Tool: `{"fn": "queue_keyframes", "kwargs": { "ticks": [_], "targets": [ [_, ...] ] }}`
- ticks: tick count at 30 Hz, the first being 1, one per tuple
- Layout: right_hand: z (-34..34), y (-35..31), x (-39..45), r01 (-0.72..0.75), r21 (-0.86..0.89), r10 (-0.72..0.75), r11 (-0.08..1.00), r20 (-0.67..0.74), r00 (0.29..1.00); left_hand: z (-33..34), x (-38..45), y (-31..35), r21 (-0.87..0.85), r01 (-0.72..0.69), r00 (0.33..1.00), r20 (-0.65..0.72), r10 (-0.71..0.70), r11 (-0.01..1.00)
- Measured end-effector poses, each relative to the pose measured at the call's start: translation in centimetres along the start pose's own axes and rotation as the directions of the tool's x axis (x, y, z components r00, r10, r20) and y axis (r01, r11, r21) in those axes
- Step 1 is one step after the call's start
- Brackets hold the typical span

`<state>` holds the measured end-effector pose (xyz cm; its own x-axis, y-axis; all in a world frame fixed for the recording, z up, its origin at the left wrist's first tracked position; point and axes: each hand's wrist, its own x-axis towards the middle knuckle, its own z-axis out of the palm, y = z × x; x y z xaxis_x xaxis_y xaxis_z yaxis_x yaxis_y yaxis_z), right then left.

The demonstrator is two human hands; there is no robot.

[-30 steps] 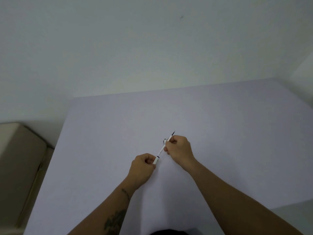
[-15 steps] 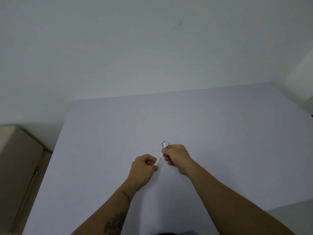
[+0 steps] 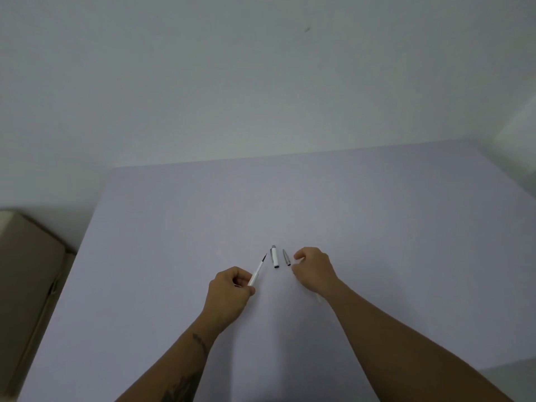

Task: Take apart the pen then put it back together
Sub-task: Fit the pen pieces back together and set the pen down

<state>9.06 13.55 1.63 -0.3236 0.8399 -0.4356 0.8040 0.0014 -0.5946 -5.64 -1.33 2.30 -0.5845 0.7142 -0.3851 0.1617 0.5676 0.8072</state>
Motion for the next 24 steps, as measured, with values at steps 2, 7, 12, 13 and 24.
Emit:
{"fn": "queue_keyframes", "kwargs": {
  "ticks": [2, 7, 12, 13, 24],
  "targets": [
    [0.2, -0.3, 0.6, 0.025, -0.105, -0.026, 0.994, -0.005, 1.000, 0.0, 0.0, 0.0, 0.010, 0.004, 1.000, 0.006, -0.004, 1.000],
    [1.2, -1.5, 2.8, 0.087, -0.264, -0.098, 0.961, -0.027, 0.995, 0.5, 0.9, -0.2, 0.051, 0.077, 0.997, 0.004, -0.077, 0.996],
    [2.4, -1.5, 3.6, 0.141, -0.343, -0.156, 0.929, -0.016, 0.988, 0.8, 1.3, -0.6, 0.059, 0.116, 0.993, -0.012, -0.116, 0.991],
    [2.4, -1.5, 3.7, 0.139, -0.351, -0.155, 0.926, -0.017, 0.988, 0.9, 1.4, -0.6, 0.062, 0.120, 0.993, -0.010, -0.120, 0.991],
    [0.3, -3.4, 1.6, 0.051, 0.289, -0.050, 0.956, -0.011, 0.999, 0.6, 0.7, -0.9, 0.049, 0.099, 0.995, -0.007, -0.099, 0.994]
  ]
}}
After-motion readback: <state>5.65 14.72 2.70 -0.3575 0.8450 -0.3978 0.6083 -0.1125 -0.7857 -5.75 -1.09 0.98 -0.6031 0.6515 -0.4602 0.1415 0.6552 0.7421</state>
